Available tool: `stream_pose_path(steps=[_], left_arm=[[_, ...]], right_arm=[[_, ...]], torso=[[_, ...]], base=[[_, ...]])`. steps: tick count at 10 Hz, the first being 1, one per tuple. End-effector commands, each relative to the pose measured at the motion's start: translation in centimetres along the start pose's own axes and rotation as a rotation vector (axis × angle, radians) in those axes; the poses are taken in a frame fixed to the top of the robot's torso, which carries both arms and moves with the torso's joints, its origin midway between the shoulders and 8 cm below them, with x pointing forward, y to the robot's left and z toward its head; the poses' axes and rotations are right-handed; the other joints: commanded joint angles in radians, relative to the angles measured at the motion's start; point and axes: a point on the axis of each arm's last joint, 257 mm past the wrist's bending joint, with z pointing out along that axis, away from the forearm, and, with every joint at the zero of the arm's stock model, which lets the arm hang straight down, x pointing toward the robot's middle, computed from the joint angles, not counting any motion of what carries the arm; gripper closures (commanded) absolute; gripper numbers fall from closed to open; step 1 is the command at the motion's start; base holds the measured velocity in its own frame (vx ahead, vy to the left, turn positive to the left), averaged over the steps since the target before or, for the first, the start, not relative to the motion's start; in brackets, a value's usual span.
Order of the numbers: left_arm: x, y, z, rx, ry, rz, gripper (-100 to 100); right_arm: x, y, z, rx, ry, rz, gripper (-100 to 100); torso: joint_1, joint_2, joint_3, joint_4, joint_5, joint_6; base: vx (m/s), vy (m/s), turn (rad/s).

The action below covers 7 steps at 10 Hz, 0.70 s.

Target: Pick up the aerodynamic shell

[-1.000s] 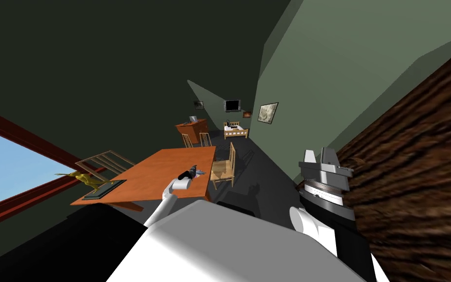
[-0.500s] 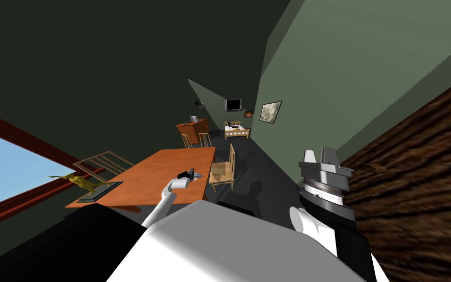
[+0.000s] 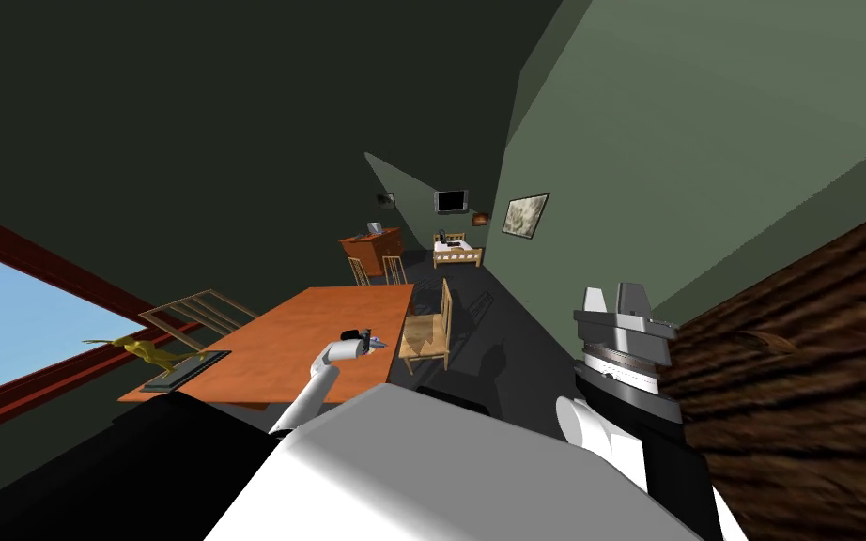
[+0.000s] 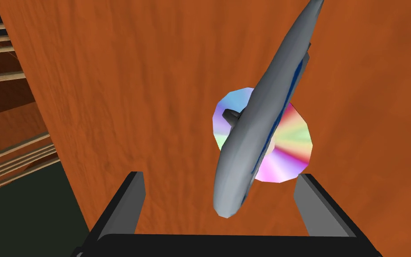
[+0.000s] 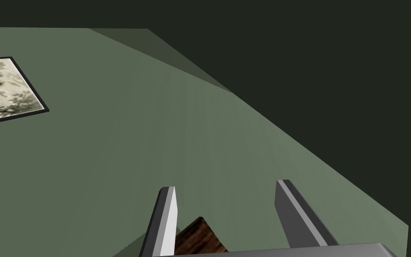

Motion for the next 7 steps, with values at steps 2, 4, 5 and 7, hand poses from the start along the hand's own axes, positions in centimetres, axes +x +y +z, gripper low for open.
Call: stream_pose_path(steps=[2, 4, 5, 7], left_arm=[[-0.5, 2.0, 0.6, -0.081, -0.005, -0.024, -100], [-0.6, 3.9, 0.8, -0.142, -0.006, -0.041, -100], [-0.6, 3.3, 0.8, -0.118, -0.006, -0.036, -100], [-0.3, 4.1, 1.3, -0.122, -0.006, -0.037, -100]], right_arm=[[0.0, 0.0, 0.0, 0.000, 0.000, 0.000, 0], [0.0, 0.0, 0.0, 0.000, 0.000, 0.000, 0], [0.0, 0.0, 0.0, 0.000, 0.000, 0.000, 0], [0.0, 0.0, 0.0, 0.000, 0.000, 0.000, 0]], torso=[[0.000, -0.001, -0.001, 0.000, 0.000, 0.000], [0.000, 0.001, 0.000, 0.000, 0.000, 0.000], [0.000, 0.002, 0.001, 0.000, 0.000, 0.000], [0.001, 0.007, 0.004, 0.001, 0.000, 0.000]], base=[[0.132, -0.018, 0.045], [0.078, -0.020, 0.035], [0.029, -0.012, 0.011], [0.015, 0.011, -0.001]])
